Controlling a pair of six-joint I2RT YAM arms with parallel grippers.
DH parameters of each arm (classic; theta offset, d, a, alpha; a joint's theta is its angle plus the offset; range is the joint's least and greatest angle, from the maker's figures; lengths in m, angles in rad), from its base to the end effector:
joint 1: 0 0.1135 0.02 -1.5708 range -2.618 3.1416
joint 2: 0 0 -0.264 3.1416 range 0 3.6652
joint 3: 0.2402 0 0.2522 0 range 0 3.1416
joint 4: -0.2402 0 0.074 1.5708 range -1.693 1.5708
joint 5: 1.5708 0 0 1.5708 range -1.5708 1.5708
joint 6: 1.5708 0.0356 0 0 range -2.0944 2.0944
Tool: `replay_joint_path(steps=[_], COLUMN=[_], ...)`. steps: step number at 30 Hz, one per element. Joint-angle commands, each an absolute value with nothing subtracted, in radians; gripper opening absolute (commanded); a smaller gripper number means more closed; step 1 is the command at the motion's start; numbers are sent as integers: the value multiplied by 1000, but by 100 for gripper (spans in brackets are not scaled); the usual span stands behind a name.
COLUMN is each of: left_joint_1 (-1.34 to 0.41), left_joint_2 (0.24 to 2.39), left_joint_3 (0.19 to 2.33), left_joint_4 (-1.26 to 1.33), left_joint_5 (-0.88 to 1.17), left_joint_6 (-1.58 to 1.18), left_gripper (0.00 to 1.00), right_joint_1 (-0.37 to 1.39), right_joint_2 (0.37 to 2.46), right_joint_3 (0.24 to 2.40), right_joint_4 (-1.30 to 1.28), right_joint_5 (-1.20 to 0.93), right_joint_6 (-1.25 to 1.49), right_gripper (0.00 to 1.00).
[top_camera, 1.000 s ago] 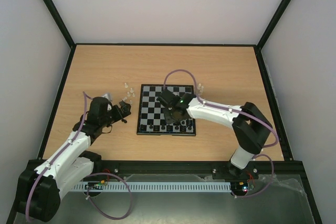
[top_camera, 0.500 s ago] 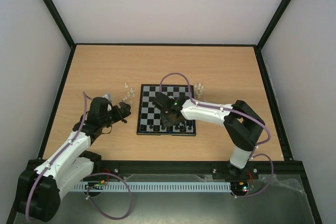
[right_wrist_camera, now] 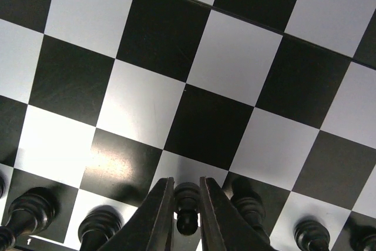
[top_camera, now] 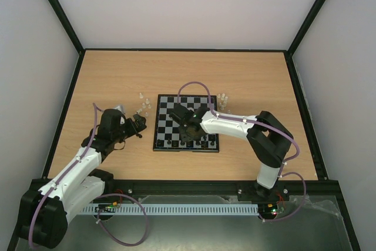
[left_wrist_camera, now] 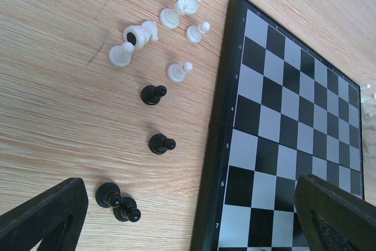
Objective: Set up the chess pieces on the board
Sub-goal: Place the chess piece on the chessboard.
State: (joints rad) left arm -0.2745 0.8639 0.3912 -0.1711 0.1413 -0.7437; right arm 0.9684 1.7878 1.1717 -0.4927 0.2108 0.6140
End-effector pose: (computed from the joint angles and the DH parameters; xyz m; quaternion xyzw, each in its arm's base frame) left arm 0.1732 -0.0540 0.1906 -0.1767 0.8752 -0.2725 0.3586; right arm 0.2101 0.2924 0.1813 -0.1469 0.9571 0.0899 0.2329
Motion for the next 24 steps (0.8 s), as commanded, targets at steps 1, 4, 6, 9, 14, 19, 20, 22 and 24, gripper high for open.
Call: replay_joint_path(steps=[1,4,6,9,14,19,20,22,24], left_joint_1=[-267,-268,-267,-267,-268,-269,-269,-269,-269], left_joint_2=[870,881,885,896,937,991,995,998,1021], left_joint_3=[389,391,391,394,395,428,442,458,473], left_joint_4=[-187,-189,-188,-190,-191,-243,-272,-300,-319], left_joint_5=[124,124,125,124,121,63,38,2,-16], left_joint_6=[-733,-733,-734,-734,-733,-719,-716,-721,-740], left_gripper=[99,99,99,99,98,90,89,87,85], right_joint_1=[971,971,971,972,971,972,971,971,972], right_joint_2=[1795,1792,1784,1754,1676,1576,1557,1519,1486], right_joint_3=[1206,1211,1213,1221,1239,1226,1219,1203,1188], right_joint_4=[-532,-537,-538,-543,-566,-589,-592,-594,-591], right_joint_5=[224,225,223,224,234,248,251,252,252], right_joint_6=[619,617,615,613,615,615,615,614,611], right_gripper=[14,14,18,24,27,26,26,26,26])
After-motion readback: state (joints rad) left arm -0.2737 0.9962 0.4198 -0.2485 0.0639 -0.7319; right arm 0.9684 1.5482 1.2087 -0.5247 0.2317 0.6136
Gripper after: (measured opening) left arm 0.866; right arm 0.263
